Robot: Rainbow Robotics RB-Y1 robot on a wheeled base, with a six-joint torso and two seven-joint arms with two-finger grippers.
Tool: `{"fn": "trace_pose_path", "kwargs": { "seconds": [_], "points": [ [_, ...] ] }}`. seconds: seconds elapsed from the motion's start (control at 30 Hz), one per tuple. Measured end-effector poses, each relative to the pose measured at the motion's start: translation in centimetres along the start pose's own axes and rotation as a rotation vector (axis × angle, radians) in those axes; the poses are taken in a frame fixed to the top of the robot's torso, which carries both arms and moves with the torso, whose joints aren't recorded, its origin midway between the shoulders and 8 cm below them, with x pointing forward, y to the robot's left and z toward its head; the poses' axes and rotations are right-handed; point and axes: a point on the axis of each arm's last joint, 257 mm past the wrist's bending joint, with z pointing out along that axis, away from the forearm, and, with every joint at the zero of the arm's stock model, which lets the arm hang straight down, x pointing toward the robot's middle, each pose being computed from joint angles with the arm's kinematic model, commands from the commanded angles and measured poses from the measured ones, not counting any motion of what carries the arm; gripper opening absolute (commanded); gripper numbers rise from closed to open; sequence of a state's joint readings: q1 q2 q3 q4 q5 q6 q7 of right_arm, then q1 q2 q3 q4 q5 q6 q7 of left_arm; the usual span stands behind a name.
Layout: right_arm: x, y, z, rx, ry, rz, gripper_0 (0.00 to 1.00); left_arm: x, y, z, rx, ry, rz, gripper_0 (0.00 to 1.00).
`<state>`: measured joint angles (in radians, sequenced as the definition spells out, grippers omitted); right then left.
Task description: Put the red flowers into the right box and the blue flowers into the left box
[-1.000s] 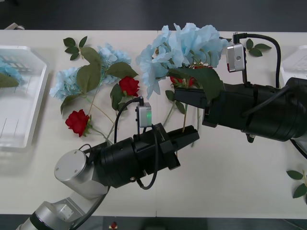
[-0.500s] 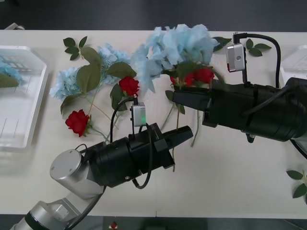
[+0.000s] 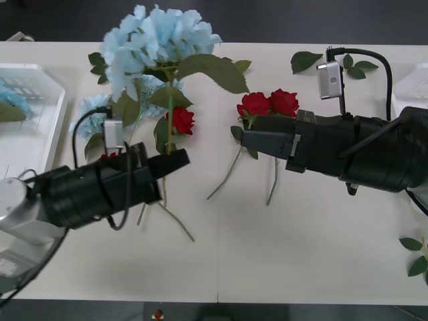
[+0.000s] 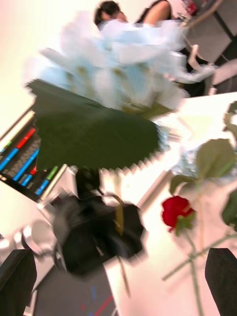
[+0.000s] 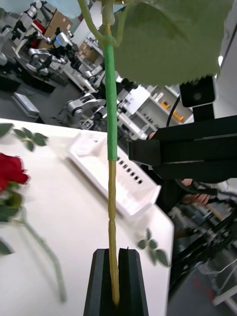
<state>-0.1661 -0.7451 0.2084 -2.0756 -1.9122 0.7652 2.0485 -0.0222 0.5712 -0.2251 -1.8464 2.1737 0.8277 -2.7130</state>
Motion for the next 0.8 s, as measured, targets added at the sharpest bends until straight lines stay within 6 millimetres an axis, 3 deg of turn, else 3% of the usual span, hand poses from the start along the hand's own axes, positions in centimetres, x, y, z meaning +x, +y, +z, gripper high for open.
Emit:
{"fn": "trace_pose_path", "kwargs": {
  "seconds": [0.1, 0.2, 0.33, 0.47, 0.67, 0.8],
  "points": [
    [1.1, -3.6, -0.7, 0.090, 0.087, -0.038, 1.00, -2.9, 2.2, -3.6, -0.049, 0.031, 0.071, 0.00],
    [2.1, -7.0, -1.3, 0.184, 0.173, 0.023, 1.00, -5.6, 4.3, -6.9, -0.119, 0.066, -0.019, 0.00],
    [3.2, -10.8, -1.9, 0.307, 0.265, 0.092, 1.00, -7.7, 8.1, -11.7, -0.297, 0.121, -0.102, 0.00],
    [4.5, -14.8, -2.7, 0.432, 0.347, 0.091, 1.00, -8.3, 12.3, -18.1, -0.511, 0.206, 0.000, 0.00],
    [7.5, -20.7, -5.3, 0.662, 0.483, 0.194, 1.00, -8.3, 17.7, -29.0, -0.855, 0.298, -0.057, 0.00],
    [7.7, -24.0, -6.8, 0.788, 0.522, 0.216, 1.00, -8.8, 20.0, -35.2, -1.026, 0.350, 0.003, 0.00]
  ]
}}
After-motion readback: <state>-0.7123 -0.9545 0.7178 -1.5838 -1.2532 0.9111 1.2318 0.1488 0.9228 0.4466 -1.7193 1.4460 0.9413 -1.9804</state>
